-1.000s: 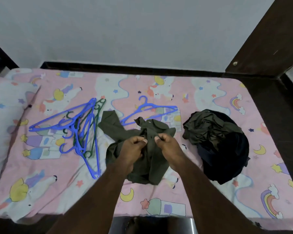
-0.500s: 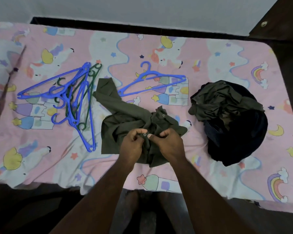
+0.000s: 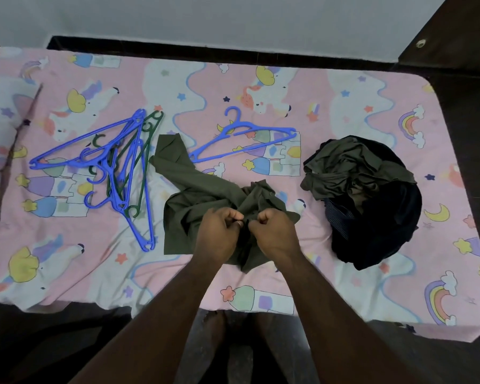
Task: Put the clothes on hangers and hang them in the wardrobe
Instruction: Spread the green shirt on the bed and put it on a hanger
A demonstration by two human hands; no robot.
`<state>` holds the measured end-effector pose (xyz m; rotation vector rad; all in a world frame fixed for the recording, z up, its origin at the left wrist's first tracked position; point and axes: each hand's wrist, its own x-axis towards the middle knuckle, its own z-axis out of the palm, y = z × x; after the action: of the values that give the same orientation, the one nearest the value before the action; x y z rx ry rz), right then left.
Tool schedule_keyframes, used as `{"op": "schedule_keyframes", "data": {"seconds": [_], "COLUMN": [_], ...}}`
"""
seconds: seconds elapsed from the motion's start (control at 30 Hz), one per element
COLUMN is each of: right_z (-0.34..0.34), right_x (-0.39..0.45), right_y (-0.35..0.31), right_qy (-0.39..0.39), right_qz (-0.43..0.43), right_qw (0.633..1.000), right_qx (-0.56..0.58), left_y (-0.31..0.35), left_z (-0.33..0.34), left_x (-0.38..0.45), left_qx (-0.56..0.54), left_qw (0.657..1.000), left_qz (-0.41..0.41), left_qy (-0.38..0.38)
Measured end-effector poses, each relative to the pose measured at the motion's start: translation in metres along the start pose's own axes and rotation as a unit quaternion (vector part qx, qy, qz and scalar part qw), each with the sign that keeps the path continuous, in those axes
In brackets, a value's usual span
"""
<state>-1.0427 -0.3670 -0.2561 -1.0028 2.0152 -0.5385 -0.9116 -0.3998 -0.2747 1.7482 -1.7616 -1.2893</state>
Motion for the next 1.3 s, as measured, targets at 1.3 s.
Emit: {"op": "schedule_keyframes", "data": {"seconds": [1.3], "right_z": [0.001], "right_x": [-0.004], "right_y": [0.006], "right_qy": [-0.050], "right_qz": [0.134], "right_qw": [0.920], "right_qx": [0.365], "left_y": [0.015], "left_z": [-0.010], "left_x": [0.011], "left_qx": [-0.275], "left_qw": [0.950], "left_qz": [-0.140], "left_qy": [-0.055]}}
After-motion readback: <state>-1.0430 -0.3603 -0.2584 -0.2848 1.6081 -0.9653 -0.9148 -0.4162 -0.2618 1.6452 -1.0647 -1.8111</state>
